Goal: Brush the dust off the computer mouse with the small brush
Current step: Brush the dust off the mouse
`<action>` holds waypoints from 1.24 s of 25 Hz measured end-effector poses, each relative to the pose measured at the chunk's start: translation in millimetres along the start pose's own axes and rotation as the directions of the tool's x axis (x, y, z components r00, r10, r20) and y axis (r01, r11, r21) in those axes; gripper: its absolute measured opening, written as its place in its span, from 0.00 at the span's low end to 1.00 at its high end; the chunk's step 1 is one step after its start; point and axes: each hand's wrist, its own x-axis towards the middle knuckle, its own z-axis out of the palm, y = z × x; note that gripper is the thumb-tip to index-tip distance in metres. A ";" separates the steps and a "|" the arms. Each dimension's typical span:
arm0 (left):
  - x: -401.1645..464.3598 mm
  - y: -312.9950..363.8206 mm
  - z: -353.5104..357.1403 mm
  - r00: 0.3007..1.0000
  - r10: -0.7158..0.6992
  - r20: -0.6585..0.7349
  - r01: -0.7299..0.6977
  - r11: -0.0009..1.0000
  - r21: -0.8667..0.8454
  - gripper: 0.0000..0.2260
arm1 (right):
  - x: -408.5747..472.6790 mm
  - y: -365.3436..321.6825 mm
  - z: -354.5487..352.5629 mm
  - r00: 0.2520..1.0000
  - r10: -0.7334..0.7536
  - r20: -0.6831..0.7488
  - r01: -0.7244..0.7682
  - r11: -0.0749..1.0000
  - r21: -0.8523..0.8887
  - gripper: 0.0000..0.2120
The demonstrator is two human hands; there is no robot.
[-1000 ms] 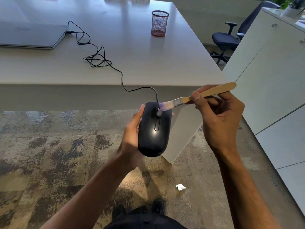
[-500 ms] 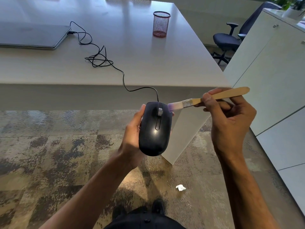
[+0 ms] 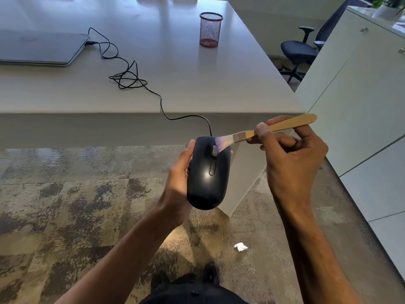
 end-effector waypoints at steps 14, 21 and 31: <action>3.1 -4.1 -1.4 1.000 0.016 -0.009 -0.016 0.999 0.033 0.24 | -5.3 -2.1 -0.5 0.989 -0.111 -0.103 0.108 0.994 -0.028 0.04; 4.2 -3.1 1.1 0.991 0.051 -0.120 -0.040 0.995 0.092 0.22 | -28.4 -7.9 -2.1 0.772 -0.621 0.135 0.636 0.746 -0.199 0.07; 3.2 -7.6 -0.6 0.988 0.044 -0.146 -0.020 0.987 0.158 0.28 | -23.6 5.7 6.4 0.688 -0.718 0.106 0.695 0.609 -0.383 0.08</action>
